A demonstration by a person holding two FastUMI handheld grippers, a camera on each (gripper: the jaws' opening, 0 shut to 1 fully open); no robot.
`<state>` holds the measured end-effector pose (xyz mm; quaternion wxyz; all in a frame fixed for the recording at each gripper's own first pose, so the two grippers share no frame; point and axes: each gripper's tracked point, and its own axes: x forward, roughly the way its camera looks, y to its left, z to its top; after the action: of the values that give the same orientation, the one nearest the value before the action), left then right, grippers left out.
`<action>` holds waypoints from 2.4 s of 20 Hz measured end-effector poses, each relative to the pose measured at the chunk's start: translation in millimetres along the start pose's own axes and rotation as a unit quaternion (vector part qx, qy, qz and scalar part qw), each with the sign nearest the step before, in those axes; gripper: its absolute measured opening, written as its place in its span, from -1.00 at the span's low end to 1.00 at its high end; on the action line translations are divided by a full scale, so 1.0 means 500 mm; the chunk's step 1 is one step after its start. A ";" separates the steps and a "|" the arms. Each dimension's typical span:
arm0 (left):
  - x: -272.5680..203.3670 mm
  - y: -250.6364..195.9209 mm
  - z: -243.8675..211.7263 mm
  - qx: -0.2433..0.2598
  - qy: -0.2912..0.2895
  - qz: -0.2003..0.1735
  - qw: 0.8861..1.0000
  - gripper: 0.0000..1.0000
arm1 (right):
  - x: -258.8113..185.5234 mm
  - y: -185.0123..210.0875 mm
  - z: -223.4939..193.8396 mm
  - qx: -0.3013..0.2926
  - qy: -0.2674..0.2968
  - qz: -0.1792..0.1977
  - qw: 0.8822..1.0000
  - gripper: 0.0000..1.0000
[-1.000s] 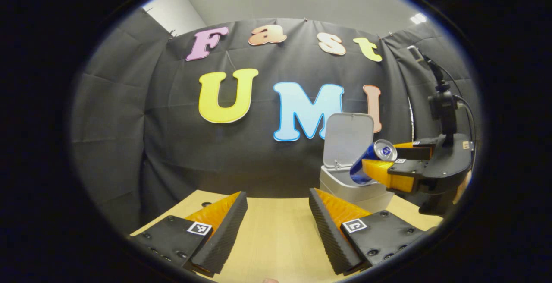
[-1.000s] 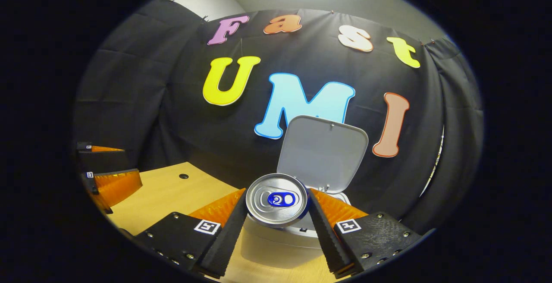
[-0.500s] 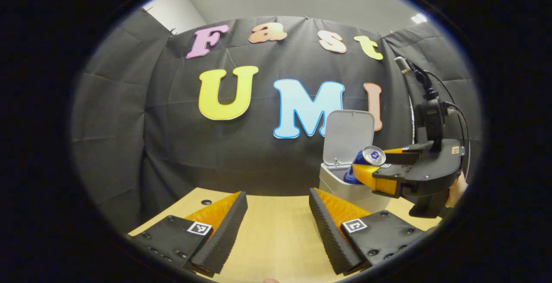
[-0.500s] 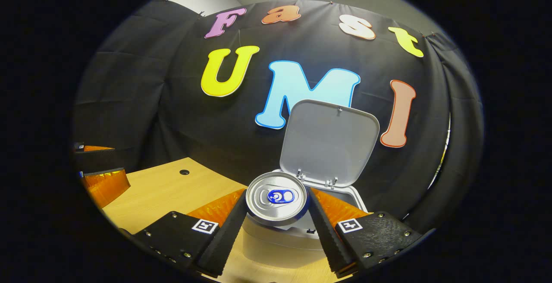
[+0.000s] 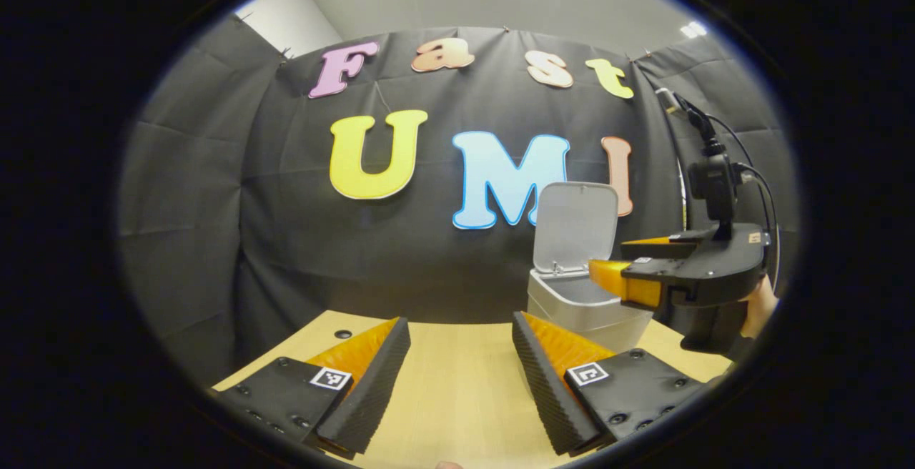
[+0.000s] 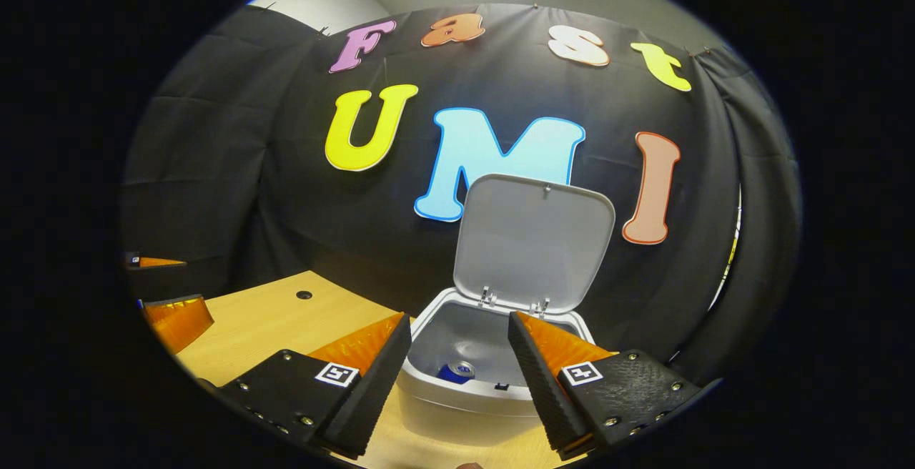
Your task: Press the lid of the desktop garbage bin to open it, pick up the crumpled paper on the desktop and throw it into the bin, then pick up the pop can on the desktop and drop it into the bin, and finally close the garbage bin lid.
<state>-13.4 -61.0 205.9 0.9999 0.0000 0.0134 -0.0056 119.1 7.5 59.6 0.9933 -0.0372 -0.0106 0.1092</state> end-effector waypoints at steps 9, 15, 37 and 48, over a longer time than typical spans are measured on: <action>-0.003 -0.013 0.011 0.009 -0.012 -0.024 1.000 0.88 | 0.038 -0.072 0.113 0.003 -0.023 -0.035 0.999 0.75; 0.018 -0.017 0.006 0.002 -0.012 -0.044 0.999 0.92 | 0.086 -0.112 0.176 0.000 -0.031 -0.062 0.998 0.75; 0.044 0.053 -0.024 -0.019 0.008 0.011 1.000 0.92 | 0.256 -0.219 0.245 0.088 -0.040 -0.121 0.988 0.76; 0.032 0.020 -0.015 -0.023 -0.001 -0.004 1.000 0.88 | 0.187 -0.192 0.216 0.094 -0.027 -0.107 0.989 0.77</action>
<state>2.7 -51.3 198.2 0.9996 -0.0226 0.0130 -0.0098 227.8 -57.9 175.6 0.9977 0.0605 -0.0310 0.0035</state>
